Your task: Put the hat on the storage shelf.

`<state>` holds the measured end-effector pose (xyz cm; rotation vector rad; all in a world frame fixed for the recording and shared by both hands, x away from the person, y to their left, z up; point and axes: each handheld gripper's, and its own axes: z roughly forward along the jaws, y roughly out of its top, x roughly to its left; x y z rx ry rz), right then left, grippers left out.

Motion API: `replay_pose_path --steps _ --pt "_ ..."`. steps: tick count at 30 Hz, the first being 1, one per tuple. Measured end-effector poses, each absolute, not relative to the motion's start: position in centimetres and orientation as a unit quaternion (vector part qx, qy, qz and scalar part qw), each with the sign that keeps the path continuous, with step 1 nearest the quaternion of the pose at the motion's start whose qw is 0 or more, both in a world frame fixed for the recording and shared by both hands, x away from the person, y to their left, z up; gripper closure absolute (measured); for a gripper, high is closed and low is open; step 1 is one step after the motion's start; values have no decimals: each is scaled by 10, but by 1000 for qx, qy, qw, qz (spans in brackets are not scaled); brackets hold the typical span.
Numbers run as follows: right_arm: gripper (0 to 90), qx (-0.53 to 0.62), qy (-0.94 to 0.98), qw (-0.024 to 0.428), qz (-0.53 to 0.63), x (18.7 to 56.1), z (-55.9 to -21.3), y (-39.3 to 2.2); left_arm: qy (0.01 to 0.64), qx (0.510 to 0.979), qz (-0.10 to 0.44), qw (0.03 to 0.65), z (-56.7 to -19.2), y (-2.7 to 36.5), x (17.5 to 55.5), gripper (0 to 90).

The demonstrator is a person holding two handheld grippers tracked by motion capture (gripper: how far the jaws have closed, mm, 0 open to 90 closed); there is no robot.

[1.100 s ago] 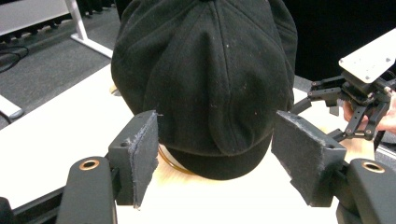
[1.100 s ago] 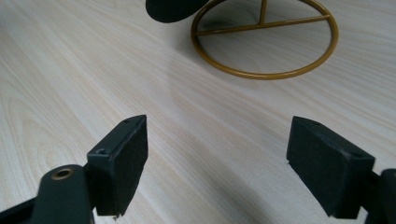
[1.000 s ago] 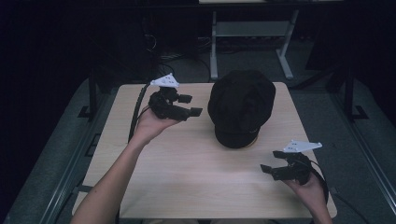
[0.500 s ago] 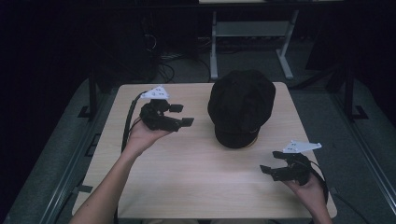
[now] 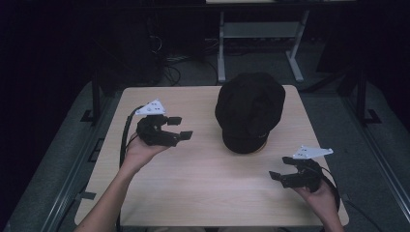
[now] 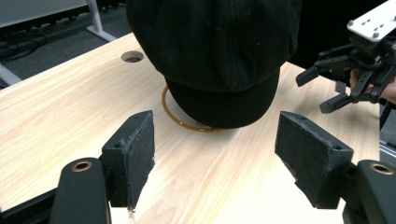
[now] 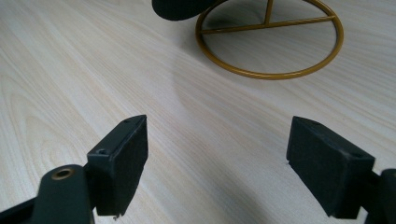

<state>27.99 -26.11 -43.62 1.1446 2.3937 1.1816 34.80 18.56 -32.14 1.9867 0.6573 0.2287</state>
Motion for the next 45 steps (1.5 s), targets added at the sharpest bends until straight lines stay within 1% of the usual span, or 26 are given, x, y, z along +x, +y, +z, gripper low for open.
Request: replay_pose_path --steps 5,23,31,34,38,45 --pt "202 391 818 120 404 279 -436 -261 276 821 103 489 -332 191 342 277" --pt "202 391 819 120 402 279 -437 -261 295 812 104 493 -354 213 326 276" --pt "202 392 820 117 401 278 -438 -260 309 807 111 491 -372 223 316 275" --pt "203 391 820 115 402 277 -439 -261 306 818 122 472 -383 224 307 274" --pt "203 394 819 113 403 275 -440 -261 307 819 125 468 -391 226 300 274" --pt "203 390 821 111 402 271 -441 -258 315 805 113 489 -411 232 286 248"
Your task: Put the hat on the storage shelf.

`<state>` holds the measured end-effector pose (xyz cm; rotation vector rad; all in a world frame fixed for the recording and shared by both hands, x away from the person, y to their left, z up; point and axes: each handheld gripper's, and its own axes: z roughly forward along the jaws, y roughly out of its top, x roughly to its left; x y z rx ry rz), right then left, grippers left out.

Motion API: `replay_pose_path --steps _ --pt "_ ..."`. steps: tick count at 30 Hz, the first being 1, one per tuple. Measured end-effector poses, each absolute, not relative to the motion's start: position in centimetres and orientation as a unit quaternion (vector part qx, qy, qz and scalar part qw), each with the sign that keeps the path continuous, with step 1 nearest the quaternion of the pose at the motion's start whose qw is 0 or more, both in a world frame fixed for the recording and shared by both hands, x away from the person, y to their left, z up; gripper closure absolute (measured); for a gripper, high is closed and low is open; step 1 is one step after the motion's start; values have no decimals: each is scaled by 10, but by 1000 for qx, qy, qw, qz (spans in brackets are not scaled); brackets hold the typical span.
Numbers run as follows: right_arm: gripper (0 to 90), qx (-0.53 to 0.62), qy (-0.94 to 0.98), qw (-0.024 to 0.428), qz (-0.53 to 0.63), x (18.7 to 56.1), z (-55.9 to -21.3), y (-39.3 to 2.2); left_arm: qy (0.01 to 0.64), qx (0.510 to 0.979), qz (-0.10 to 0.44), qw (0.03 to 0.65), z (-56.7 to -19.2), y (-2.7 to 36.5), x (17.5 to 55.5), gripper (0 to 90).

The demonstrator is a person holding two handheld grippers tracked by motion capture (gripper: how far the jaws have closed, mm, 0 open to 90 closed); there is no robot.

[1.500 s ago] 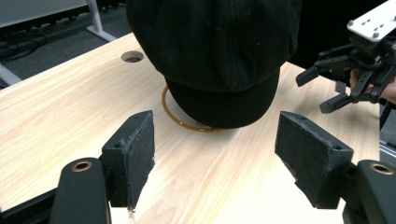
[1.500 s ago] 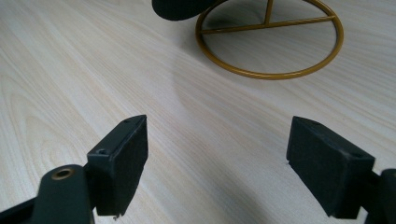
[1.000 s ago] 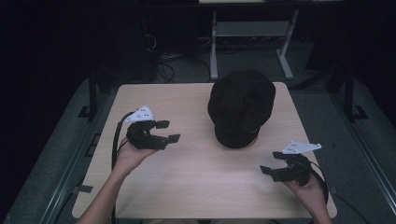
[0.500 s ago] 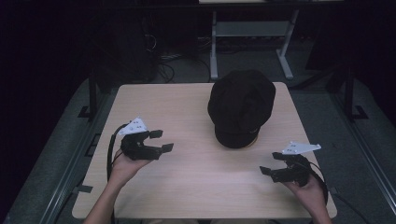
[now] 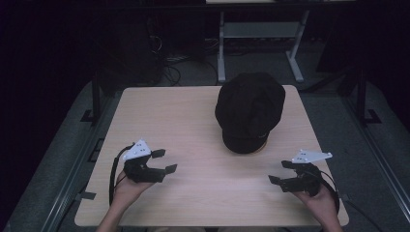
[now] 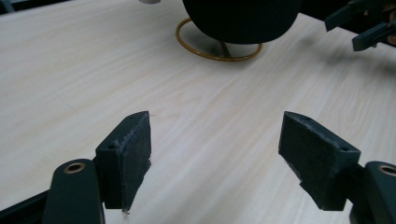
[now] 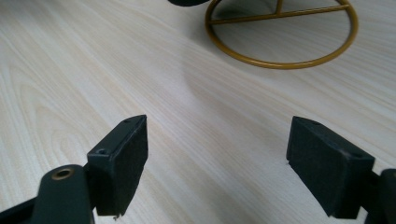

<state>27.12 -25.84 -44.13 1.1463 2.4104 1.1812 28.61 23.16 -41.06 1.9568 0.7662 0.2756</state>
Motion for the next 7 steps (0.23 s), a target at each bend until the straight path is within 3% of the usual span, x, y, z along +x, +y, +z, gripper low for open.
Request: replay_pose_path --steps 7 --pt "198 377 826 105 406 271 -441 -252 320 812 115 474 -425 234 285 234"
